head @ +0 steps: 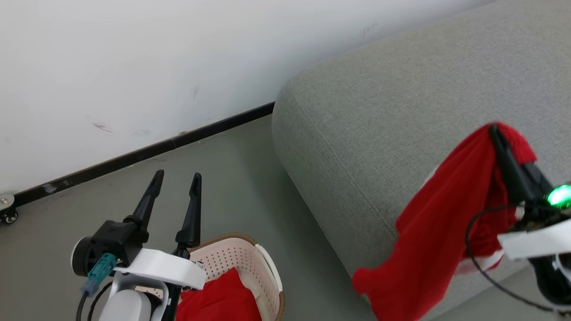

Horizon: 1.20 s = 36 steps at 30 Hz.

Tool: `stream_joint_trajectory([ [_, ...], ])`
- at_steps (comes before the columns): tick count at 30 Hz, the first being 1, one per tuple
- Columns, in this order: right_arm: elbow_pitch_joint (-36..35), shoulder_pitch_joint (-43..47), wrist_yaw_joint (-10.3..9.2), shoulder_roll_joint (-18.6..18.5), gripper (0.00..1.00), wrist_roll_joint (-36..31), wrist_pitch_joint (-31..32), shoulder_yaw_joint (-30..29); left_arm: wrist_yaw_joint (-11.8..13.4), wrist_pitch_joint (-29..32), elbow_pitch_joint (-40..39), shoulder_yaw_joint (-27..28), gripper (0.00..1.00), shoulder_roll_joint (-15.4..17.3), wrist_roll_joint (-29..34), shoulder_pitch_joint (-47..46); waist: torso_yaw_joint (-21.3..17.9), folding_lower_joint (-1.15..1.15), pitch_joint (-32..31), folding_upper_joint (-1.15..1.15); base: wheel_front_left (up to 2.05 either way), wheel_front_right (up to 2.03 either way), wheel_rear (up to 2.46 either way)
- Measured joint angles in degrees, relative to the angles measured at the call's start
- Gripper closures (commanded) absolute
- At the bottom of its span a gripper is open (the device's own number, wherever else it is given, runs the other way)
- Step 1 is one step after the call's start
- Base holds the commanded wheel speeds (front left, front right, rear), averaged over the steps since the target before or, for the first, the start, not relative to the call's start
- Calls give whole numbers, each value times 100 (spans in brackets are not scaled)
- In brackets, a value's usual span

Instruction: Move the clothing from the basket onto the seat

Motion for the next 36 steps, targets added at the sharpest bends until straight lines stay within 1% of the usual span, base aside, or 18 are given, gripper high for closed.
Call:
stream_joint_trajectory([
  [7, 130, -1090, 1, -14, 100, 47, 419, -221, 77, 0, -213, 141, 0, 116, 74, 24, -16, 0, 161, 0, 0, 0, 0],
  [12, 311, -1946, 0, -35, 100, 75, 726, -495, 127, 0, -417, 229, 0, 194, 151, 27, 21, 0, 285, 0, 0, 0, 0],
  [19, 911, -3004, 0, -160, 100, 101, 1166, -854, 167, 0, -682, 263, 0, 282, 203, 43, 125, 0, 471, 0, 0, 0, 0],
  [28, 1749, -3908, 0, -272, 100, -181, 1594, -1007, 220, 0, -975, 328, 0, 389, 301, 53, 306, 0, 741, 0, 0, 0, 0],
  [36, 2364, -4417, 0, -445, 100, -480, 1689, -1278, 220, 3, -1224, 325, 0, 512, 369, 56, 500, 0, 998, 0, 0, 0, 0],
])
